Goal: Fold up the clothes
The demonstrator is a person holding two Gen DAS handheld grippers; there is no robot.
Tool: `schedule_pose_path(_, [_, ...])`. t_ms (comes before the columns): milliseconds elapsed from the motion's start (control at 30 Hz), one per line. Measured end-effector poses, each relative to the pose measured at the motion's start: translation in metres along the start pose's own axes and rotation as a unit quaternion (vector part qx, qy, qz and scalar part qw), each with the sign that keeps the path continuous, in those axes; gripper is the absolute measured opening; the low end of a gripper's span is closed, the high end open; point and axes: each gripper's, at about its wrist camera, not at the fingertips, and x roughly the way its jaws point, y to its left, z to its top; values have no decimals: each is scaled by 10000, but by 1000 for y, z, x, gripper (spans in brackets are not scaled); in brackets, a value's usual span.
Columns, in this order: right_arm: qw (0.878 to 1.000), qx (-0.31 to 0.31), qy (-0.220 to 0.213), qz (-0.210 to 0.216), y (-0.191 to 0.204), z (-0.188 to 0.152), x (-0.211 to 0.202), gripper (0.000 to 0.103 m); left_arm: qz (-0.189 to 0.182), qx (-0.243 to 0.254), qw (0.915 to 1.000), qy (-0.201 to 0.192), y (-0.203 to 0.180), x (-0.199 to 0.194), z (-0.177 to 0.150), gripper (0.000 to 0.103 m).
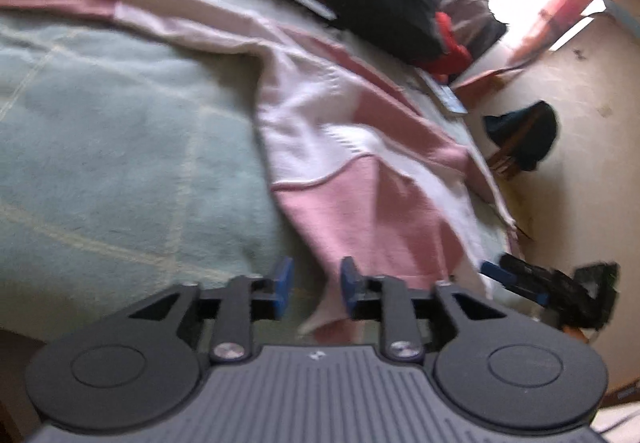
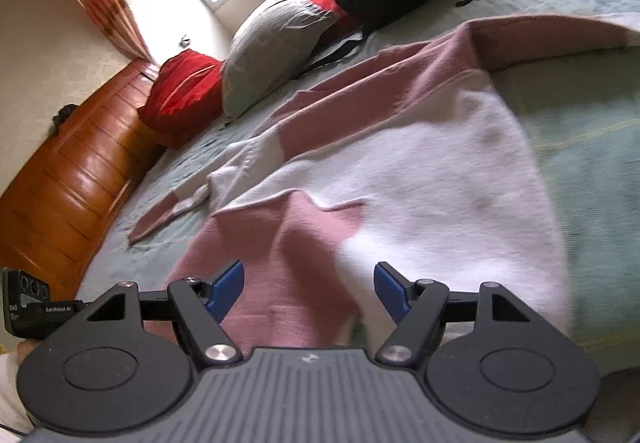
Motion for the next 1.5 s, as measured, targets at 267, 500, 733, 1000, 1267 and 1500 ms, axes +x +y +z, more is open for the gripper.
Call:
schedule_pose_path(267, [9992,278,164,237,-21,-18,-10,76,81,-13,9989,464,3,26,-11,64])
schedule_pose_path(500, [9989,297,127,351,-16,-21,-8,76,182,223,9985,467,-3,30,-22,69])
schedule_pose_path(733, [9982,430,-413,-84,-39,-7,-41,76,-96,540,9984,101,-14,40,-18,66])
schedule_pose_path(1000, [9908,1282,-341,-279,-116,-3,-36,76,-223,485,9985,147,-8,53,-17,54])
schedule_pose_path(1267, [9813,1777,-97,735,-147,15,-6,76,-833,-259,9957,310,11,66,-15,54])
schedule_pose_path(1500, [9831,1577,260,890,-140,4,-5,61,-1339,-928,9857,432,28,79,-11,57])
